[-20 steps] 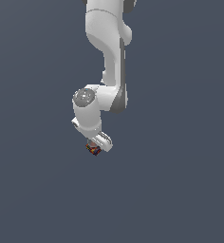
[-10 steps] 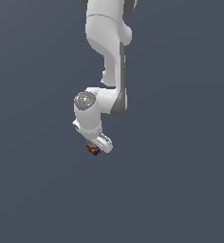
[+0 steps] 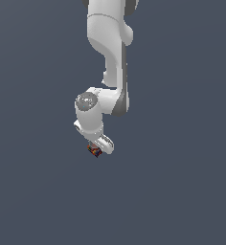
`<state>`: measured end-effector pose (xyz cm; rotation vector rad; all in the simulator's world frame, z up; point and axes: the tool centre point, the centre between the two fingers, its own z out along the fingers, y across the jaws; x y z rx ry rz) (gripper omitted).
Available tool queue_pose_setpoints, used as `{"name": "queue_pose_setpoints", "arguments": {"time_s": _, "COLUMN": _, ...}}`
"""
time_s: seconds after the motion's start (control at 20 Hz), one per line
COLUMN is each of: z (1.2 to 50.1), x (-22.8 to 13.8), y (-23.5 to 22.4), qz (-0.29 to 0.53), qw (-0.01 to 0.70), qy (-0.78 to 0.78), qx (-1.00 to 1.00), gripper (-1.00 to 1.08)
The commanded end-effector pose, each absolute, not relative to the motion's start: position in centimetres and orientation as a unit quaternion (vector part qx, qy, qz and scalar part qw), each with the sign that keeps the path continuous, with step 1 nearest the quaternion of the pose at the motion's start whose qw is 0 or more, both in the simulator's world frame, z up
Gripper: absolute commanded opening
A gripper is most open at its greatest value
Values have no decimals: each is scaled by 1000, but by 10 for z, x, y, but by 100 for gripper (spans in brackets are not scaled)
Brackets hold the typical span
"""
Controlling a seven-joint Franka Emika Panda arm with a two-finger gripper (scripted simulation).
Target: Pick up the object and move it to a goal position.
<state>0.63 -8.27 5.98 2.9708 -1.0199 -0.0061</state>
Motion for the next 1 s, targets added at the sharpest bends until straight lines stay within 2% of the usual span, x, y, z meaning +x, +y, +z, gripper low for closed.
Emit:
{"name": "queue_pose_setpoints", "arguments": {"time_s": 0.0, "z": 67, "x": 9, "y": -77, "qz": 0, "qw": 0, "qy": -324, "qx": 946, "gripper": -100}}
{"name": "queue_pose_setpoints", "arguments": {"time_s": 0.95, "z": 183, "x": 53, "y": 37, "qz": 0, "qw": 1, "qy": -325, "qx": 946, "gripper": -100}}
